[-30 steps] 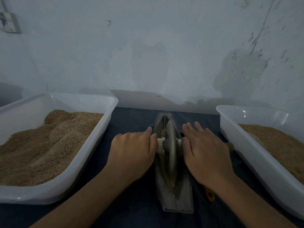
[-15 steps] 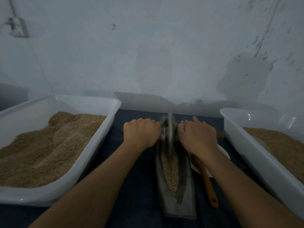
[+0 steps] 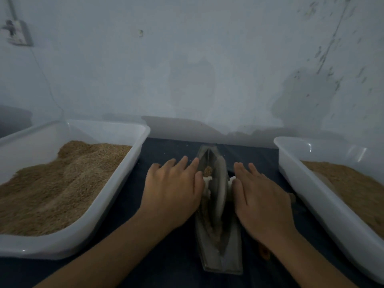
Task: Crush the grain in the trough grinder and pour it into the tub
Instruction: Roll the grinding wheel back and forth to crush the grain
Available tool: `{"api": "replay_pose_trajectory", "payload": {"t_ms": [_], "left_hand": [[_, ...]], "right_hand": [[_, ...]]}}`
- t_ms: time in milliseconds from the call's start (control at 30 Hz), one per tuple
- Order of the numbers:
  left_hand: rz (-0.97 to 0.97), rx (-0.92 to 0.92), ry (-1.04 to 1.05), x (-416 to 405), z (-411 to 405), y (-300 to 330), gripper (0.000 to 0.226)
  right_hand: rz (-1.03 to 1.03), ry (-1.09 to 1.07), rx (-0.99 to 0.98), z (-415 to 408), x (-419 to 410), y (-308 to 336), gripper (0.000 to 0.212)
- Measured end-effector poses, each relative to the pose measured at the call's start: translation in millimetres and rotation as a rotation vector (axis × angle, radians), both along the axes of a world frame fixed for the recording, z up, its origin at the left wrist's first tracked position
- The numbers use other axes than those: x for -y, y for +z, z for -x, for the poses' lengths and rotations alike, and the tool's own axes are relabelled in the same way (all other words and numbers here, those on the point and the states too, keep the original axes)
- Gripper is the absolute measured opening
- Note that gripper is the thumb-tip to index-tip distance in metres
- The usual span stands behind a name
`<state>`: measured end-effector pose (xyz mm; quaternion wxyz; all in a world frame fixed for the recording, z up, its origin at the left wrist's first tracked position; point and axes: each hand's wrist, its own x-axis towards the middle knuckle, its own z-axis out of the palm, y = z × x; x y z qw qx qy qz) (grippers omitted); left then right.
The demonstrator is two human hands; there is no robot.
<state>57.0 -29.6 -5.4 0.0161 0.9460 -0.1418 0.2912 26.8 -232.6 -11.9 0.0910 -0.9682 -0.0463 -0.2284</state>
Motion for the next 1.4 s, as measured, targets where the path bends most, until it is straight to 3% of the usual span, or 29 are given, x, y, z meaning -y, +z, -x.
{"api": "replay_pose_trajectory", "payload": {"t_ms": [100, 267, 367, 433, 533, 600, 700, 800, 933, 1033, 1133, 1200, 1267, 1400], "left_hand": [[-0.168, -0.1, 0.046, 8.3, -40.5, 6.0, 0.042], [-0.11, -0.33, 0.106, 6.3, -82.5, 11.4, 0.043], [-0.151, -0.202, 0.047, 4.8, -60.2, 9.3, 0.032], [-0.08, -0.114, 0.028, 0.0, -33.2, 2.3, 0.032], [0.133, -0.037, -0.037, -8.7, 3.4, -10.5, 0.053], [0.155, -0.023, -0.081, -11.5, 21.8, -15.2, 0.063], [0.123, -0.042, -0.07, -9.9, 20.4, -11.5, 0.064], [0.059, -0.09, 0.003, -2.0, -12.6, 0.7, 0.056], [-0.069, -0.227, 0.095, 11.2, -76.9, 10.5, 0.035], [0.036, -0.357, 0.136, 18.6, -104.1, 24.2, 0.041], [-0.068, -0.236, 0.101, 18.4, -85.9, 20.1, 0.035], [-0.14, -0.104, 0.041, 10.6, -53.5, 6.8, 0.03], [-0.032, -0.057, 0.007, -3.0, -23.6, -5.9, 0.042], [0.159, 0.062, -0.09, -14.6, 21.8, -18.7, 0.054]], "right_hand": [[-0.019, -0.055, -0.084, -41.3, -2.8, 9.2, 0.063], [0.005, -0.119, -0.114, -86.8, -13.1, 29.9, 0.055], [0.064, -0.115, -0.112, -78.5, -14.3, 28.1, 0.06], [0.093, -0.071, -0.088, -53.4, -12.8, 19.7, 0.067], [0.067, 0.002, 0.025, -5.0, -8.3, 7.3, 0.07], [0.045, 0.035, 0.105, 15.4, -3.3, 2.0, 0.064], [0.029, 0.036, 0.111, 16.6, -1.5, 0.1, 0.064], [0.008, 0.01, -0.042, -14.7, -3.8, 6.7, 0.068], [-0.003, -0.09, -0.128, -77.7, -4.4, 22.8, 0.046], [-0.113, -0.137, -0.184, -101.8, -4.1, 29.0, 0.033], [-0.061, -0.121, -0.174, -88.5, -1.6, 25.0, 0.036], [0.002, -0.071, -0.134, -60.8, -1.0, 16.0, 0.052], [0.049, -0.015, -0.039, -31.2, -1.8, 6.4, 0.064], [0.061, 0.043, 0.118, 11.6, -4.5, 2.6, 0.06]]}}
